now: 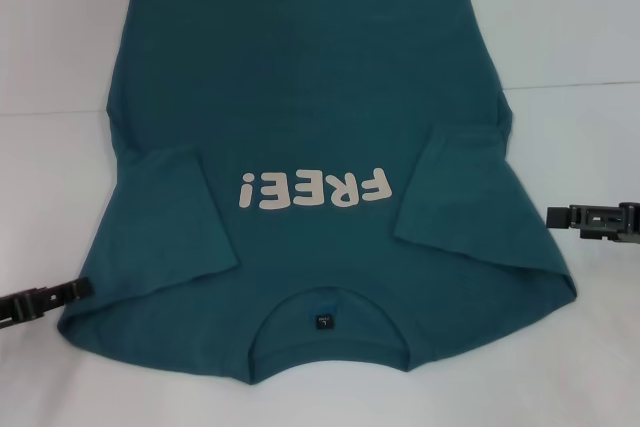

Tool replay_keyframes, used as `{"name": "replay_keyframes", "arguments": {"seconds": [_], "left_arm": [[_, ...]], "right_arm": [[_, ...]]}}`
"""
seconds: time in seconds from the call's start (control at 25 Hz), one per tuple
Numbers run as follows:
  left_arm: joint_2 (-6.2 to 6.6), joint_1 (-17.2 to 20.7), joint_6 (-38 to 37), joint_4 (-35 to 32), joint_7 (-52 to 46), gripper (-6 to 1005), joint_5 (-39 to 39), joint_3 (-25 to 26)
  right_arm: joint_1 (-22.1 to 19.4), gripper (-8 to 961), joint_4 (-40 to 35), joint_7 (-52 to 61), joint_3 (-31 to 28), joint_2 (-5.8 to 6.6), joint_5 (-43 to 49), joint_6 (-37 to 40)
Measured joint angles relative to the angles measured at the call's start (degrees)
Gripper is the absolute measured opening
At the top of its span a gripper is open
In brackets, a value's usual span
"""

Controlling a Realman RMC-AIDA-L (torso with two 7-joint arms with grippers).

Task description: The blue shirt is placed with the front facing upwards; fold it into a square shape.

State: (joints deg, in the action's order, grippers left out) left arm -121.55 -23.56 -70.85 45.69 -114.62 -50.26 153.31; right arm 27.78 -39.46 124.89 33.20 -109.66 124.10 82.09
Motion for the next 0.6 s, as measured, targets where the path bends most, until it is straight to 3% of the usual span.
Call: {"name": "replay_keyframes", "arguments": {"seconds": [0.36, 0.6], "left_arm": [[0.3, -0.18, -0.48, -2.07, -0.38, 801, -0.08, -4.7], [0.1, 0.17, -1.78, -1.31, -0.41, 798, -0.19, -4.98]], "right_arm": [[0.06, 945, 0.0, 0.0, 0.03, -0.1, 0.0, -0.01], [0.06, 945, 0.0, 0.04, 0.03, -0.11, 0.0, -0.02]]}}
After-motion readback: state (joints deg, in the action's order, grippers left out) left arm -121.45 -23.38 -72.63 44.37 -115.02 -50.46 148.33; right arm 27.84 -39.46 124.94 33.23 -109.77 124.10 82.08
